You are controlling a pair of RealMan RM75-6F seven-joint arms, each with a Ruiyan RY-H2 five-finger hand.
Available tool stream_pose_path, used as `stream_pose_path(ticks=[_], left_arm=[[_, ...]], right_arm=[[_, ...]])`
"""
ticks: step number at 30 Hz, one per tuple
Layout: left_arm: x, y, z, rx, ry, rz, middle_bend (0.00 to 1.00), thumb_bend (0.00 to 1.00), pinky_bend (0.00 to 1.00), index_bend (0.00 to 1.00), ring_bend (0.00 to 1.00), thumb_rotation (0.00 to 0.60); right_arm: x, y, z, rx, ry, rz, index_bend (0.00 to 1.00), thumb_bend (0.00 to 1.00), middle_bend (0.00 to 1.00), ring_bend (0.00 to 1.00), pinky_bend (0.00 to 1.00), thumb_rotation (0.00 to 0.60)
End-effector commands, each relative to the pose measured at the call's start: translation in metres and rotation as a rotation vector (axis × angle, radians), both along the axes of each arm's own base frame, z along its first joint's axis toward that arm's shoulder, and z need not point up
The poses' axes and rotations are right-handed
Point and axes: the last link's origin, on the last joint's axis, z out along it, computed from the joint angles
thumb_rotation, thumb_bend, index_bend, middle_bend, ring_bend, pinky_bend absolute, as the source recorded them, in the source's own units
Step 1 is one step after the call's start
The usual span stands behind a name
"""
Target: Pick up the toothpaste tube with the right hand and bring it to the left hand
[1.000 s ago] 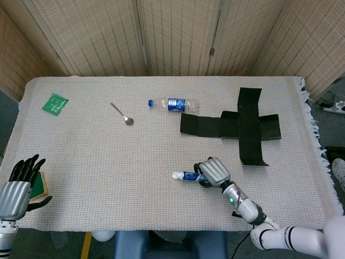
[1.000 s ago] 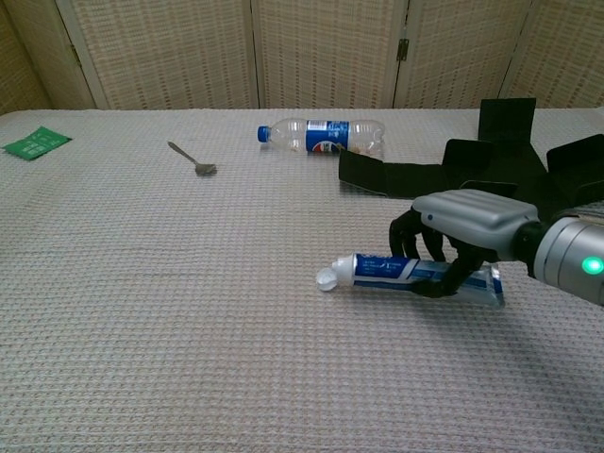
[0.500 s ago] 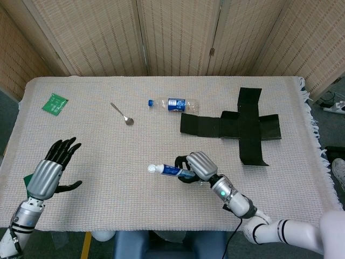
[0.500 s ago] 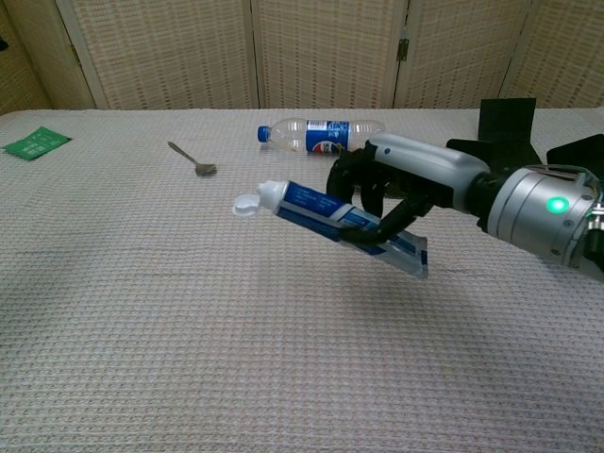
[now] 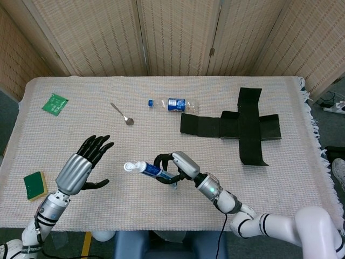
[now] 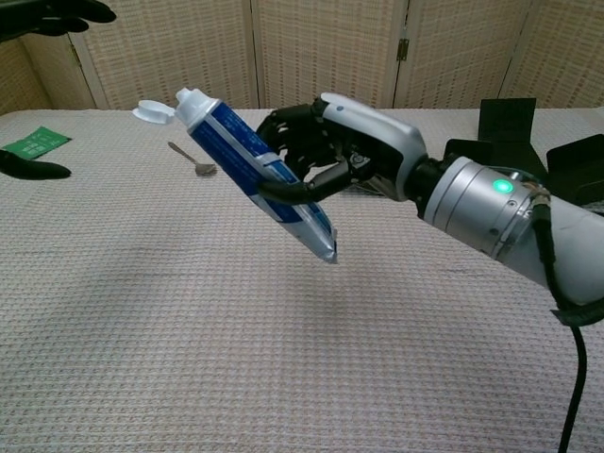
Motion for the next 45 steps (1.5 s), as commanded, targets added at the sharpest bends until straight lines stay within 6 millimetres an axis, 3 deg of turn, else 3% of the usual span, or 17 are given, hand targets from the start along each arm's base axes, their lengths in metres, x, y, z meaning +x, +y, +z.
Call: stream_pose_path(ticks=[1, 16, 45], left_arm=[[0.009, 0.001, -0.005, -0.016, -0.015, -0.019, 0.03, 0.18, 0.0, 0.0, 0.05, 0.6], [0.046, -0.002, -0.028, -0.065, -0.096, -0.092, 0.04, 0.18, 0.0, 0.01, 0.06, 0.6], [0.049, 0.001, -0.027, -0.007, -0.052, -0.105, 0.05, 0.24, 0.0, 0.03, 0.07, 0.6]], right_arm=[[0.005, 0.005, -0.006, 0.018, -0.004, 0.023, 0.78, 0.8, 0.66, 0.71, 0.51, 0.6], [0.009, 0.013, -0.011, 0.038, 0.007, 0.03, 0.8, 0.81, 0.67, 0.72, 0.52, 0.6], [-0.005, 0.02, -0.011, 0.067, 0.042, 0.028, 0.81, 0.86, 0.68, 0.72, 0.53, 0.6]])
